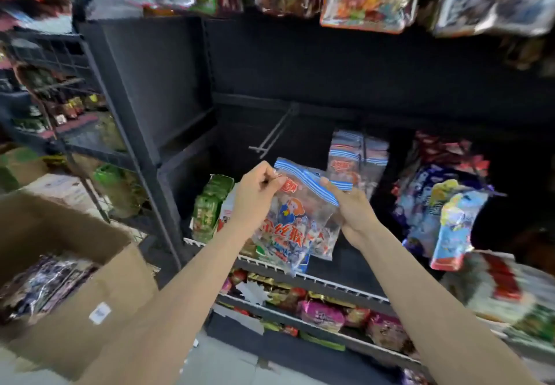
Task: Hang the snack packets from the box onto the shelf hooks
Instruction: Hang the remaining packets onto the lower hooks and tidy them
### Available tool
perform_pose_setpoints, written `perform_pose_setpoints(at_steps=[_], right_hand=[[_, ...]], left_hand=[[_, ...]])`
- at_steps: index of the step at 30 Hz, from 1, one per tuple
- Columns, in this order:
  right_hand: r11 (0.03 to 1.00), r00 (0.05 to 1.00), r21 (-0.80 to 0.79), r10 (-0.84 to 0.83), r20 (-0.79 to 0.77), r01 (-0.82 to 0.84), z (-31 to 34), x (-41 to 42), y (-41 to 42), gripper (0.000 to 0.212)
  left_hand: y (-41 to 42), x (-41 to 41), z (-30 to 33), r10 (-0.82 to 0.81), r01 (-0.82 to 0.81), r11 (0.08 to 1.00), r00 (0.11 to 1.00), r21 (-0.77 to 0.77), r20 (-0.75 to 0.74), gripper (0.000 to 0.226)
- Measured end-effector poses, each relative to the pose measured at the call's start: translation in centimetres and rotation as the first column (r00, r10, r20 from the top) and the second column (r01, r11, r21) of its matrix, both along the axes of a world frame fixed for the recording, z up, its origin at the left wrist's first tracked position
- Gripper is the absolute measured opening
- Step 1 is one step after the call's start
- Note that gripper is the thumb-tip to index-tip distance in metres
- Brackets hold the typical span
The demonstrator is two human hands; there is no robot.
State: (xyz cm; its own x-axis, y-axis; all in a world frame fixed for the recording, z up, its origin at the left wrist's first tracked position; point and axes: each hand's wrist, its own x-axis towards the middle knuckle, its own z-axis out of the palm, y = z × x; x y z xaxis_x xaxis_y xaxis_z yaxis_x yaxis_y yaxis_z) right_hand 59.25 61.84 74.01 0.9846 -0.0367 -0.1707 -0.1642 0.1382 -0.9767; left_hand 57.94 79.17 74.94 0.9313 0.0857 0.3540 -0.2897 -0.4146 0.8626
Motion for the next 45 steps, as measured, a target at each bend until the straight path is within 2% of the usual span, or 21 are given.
perform_pose_setpoints(at_steps=[3, 6, 11, 14, 16, 24, 29, 32, 35, 39, 42, 44, 45], right_hand=[[0.996, 0.997, -0.040, -0.078, 0.009, 0.079, -0.4, 1.0, -3.7, 0.056], [0.980, 0.987, -0.124, -0.150, 0.053, 0.155, -0.4, 1.9, -6.1, 0.051], [0.953, 0.973, -0.223, -0.175, 0.151, 0.206, 0.2, 3.4, -7.5, 0.021], [0.939, 0.976, -0.285, -0.148, 0.161, 0.190, 0.1, 4.1, -7.6, 0.019], [0.934, 0.976, -0.300, -0.157, 0.148, 0.195, -0.3, 4.4, -7.6, 0.025], [0.921, 0.961, -0.294, -0.206, 0.184, 0.254, -1.0, 5.2, -7.5, 0.014], [0.904, 0.950, -0.294, -0.286, 0.128, 0.311, -1.4, 6.3, -7.2, 0.032], [0.897, 0.951, -0.317, -0.283, 0.123, 0.308, -1.0, 7.2, -7.3, 0.024], [0.837, 0.931, -0.418, -0.270, 0.246, 0.354, 0.1, 7.4, -7.3, 0.008], [0.762, 0.906, -0.533, -0.162, 0.391, 0.367, 0.8, 6.8, -7.8, 0.023], [0.693, 0.850, -0.573, -0.112, 0.514, 0.438, -0.2, 5.4, -8.1, 0.032], [0.656, 0.797, -0.568, -0.085, 0.598, 0.497, -1.2, 4.0, -8.3, 0.033], [0.671, 0.790, -0.551, -0.084, 0.608, 0.496, -1.4, 3.3, -8.3, 0.029]], left_hand=[[-2.6, 0.6, 0.2, 0.010, -0.009, 0.998, 1.000, 0.056, -0.022, 0.024], [-4.2, 0.5, 0.6, -0.005, 0.011, 0.991, 0.999, 0.135, -0.038, 0.022], [-5.6, 1.3, 0.9, 0.108, -0.106, 0.989, 0.994, 0.108, -0.016, 0.023], [-6.3, 2.1, 0.9, 0.144, -0.139, 0.982, 0.989, 0.124, -0.035, 0.025], [-6.6, 2.4, 0.9, 0.162, -0.155, 0.979, 0.986, 0.131, -0.047, 0.025], [-6.4, 2.8, 0.7, 0.166, -0.155, 0.978, 0.984, 0.142, -0.072, 0.027], [-6.4, 2.9, 0.9, 0.108, -0.096, 0.985, 0.991, 0.145, -0.083, 0.027], [-6.3, 3.0, 0.9, 0.109, -0.097, 0.986, 0.990, 0.136, -0.086, 0.026], [-6.3, 3.1, 1.0, 0.094, -0.082, 0.991, 0.990, 0.110, -0.109, 0.021], [-6.5, 3.0, 0.9, 0.027, -0.013, 0.993, 0.992, 0.116, -0.123, 0.013], [-6.9, 3.0, 0.5, 0.022, -0.008, 0.994, 0.991, 0.112, -0.128, 0.012], [-7.3, 3.1, 0.2, 0.015, -0.001, 0.995, 0.989, 0.098, -0.146, 0.011], [-7.5, 3.1, 0.0, 0.010, 0.002, 0.997, 0.988, 0.077, -0.153, 0.010]])
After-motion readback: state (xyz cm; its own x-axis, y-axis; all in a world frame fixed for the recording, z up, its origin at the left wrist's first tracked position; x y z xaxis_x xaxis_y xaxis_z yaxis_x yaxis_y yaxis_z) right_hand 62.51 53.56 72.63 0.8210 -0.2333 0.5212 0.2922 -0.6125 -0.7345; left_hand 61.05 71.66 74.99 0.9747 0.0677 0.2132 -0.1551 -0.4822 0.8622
